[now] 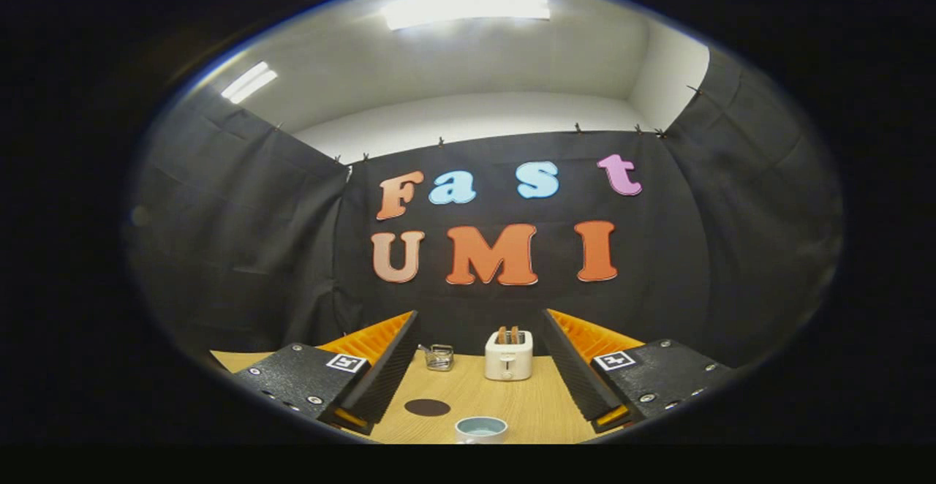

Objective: Take the bottle from table, then pour the juice into the cup, finally place the bottle on the coaster

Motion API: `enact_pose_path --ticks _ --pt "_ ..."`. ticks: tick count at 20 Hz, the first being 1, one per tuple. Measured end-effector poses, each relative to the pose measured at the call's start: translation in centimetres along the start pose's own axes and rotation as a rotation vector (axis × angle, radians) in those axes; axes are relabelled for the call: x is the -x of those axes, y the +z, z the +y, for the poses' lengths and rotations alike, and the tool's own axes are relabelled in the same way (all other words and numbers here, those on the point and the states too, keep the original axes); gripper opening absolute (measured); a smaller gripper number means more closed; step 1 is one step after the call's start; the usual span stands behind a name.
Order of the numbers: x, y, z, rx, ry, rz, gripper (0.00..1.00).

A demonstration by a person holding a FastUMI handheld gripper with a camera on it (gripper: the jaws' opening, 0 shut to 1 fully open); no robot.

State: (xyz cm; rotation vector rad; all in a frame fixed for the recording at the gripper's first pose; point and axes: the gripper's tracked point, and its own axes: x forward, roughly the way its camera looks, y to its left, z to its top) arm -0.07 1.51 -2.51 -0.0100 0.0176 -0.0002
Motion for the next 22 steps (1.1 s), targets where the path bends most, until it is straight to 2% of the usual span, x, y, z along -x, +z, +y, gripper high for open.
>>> enact_pose_path --ticks 6,12,22 --pt "0.1 -3.6 2.1 -0.01 0.017 0.045 0.97" --pt "0.5 -9.2 7.3 -0.043 0.13 0.152 0.97" --pt "0.6 -17.6 16.1 -0.107 0.251 0.31 0.97"
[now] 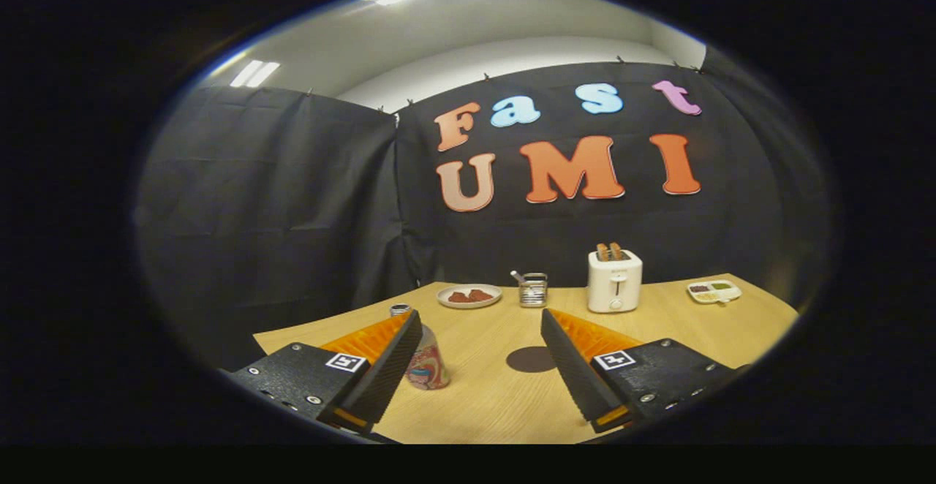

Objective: Take the bottle from table, then pour the juice into the cup, finally place the bottle on the coaster

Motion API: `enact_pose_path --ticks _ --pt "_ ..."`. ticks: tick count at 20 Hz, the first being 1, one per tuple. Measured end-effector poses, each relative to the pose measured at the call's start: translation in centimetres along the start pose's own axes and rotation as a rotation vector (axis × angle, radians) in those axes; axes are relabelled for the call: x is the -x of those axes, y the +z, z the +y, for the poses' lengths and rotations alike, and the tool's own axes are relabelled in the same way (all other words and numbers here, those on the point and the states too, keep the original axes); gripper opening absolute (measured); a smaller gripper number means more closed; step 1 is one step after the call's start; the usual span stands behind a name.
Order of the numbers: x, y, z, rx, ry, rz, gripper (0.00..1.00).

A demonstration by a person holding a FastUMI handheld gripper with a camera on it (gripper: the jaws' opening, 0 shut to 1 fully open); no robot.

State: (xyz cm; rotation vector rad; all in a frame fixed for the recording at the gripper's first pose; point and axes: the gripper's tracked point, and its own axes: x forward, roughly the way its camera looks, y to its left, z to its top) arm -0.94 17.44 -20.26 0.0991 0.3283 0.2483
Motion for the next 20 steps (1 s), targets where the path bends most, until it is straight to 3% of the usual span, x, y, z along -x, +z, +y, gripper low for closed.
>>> enact_pose_path --ticks 14,20 --pt "-5.0 -9.3 6.8 0.017 0.062 0.185 0.98" --pt "-6.8 -11.2 7.7 0.012 0.031 0.226 0.95"
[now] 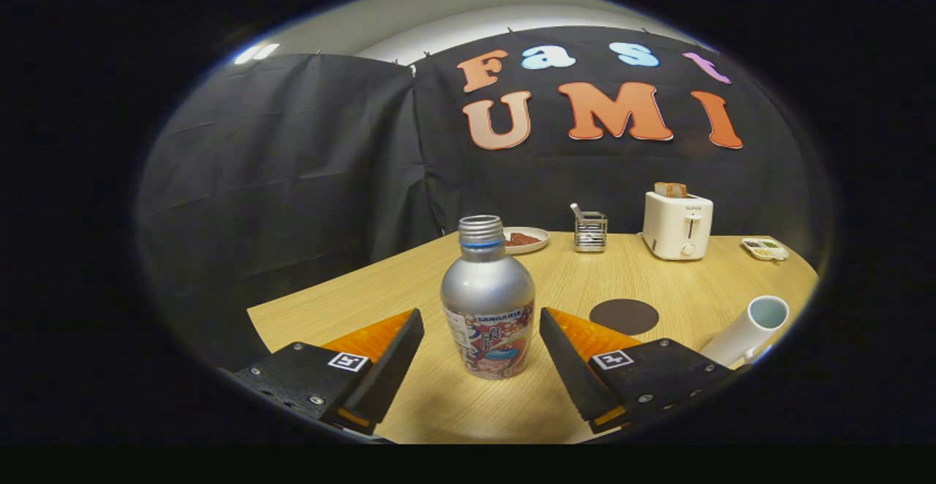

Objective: Take the bottle from table, then pour the juice into the cup, finally place the bottle on the coaster

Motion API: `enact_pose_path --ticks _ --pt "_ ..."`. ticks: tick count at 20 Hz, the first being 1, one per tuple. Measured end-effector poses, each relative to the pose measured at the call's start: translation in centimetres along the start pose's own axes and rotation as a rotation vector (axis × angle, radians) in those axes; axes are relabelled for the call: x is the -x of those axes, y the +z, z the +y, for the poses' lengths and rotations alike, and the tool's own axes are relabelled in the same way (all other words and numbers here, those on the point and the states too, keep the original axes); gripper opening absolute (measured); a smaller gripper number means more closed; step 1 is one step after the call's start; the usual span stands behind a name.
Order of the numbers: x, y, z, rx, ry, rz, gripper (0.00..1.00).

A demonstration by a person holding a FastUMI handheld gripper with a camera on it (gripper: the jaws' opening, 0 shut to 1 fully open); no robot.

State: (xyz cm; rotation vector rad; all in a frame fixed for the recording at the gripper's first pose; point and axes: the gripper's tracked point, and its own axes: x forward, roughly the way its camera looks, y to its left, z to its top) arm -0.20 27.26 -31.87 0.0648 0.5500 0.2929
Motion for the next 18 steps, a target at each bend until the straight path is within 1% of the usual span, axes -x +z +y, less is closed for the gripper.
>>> enact_pose_path --ticks 3,6,7,8,9,11,15,18 --pt "-1.0 -0.7 0.0 -0.002 -0.035 0.028 0.93" --pt "-1.6 -1.5 0.5 0.001 -0.044 0.054 0.93" --pt "-1.7 -1.7 0.4 0.003 -0.059 0.06 0.93" --pt "-1.9 -1.8 0.1 0.001 -0.075 0.071 0.92" --pt "-2.2 -2.3 0.0 -0.005 -0.081 0.086 0.87" --pt "-2.8 -2.8 0.1 -0.014 -0.09 0.103 0.84" --pt "-2.9 -2.7 0.2 -0.01 -0.104 0.097 0.79" --pt "-2.1 -2.3 0.1 -0.035 -0.091 0.093 0.77"
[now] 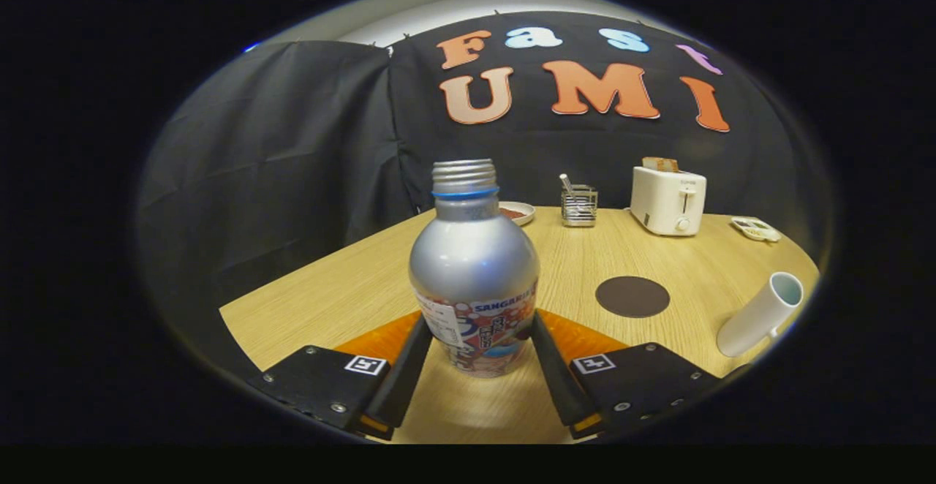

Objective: Take the bottle from table, then pour the juice into the cup, finally place the bottle on the coaster

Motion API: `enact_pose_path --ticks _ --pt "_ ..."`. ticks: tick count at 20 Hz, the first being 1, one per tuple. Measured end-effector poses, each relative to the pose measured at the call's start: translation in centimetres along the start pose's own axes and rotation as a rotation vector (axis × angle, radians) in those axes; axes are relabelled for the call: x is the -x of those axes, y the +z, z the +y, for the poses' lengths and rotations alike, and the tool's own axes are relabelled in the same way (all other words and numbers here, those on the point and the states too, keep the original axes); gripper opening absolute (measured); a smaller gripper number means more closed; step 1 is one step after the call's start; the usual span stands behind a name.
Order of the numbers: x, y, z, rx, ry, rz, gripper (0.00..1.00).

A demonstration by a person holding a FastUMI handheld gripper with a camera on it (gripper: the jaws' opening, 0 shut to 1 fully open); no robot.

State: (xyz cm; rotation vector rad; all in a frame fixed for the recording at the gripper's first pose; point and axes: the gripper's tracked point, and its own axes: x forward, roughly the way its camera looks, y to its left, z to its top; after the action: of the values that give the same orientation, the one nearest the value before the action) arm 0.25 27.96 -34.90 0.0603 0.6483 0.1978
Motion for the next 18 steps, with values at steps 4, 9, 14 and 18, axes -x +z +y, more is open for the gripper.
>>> enact_pose_path --ticks 4,9,14,18 --pt "1.7 1.7 -0.8 -0.049 0.025 -0.032 0.77" --pt "4.4 3.5 -4.2 -0.125 -0.002 -0.071 0.77" --pt "6.3 4.3 -7.2 -0.254 -0.003 -0.101 0.77" --pt "7.2 4.1 -8.3 -0.375 0.029 -0.098 0.76"
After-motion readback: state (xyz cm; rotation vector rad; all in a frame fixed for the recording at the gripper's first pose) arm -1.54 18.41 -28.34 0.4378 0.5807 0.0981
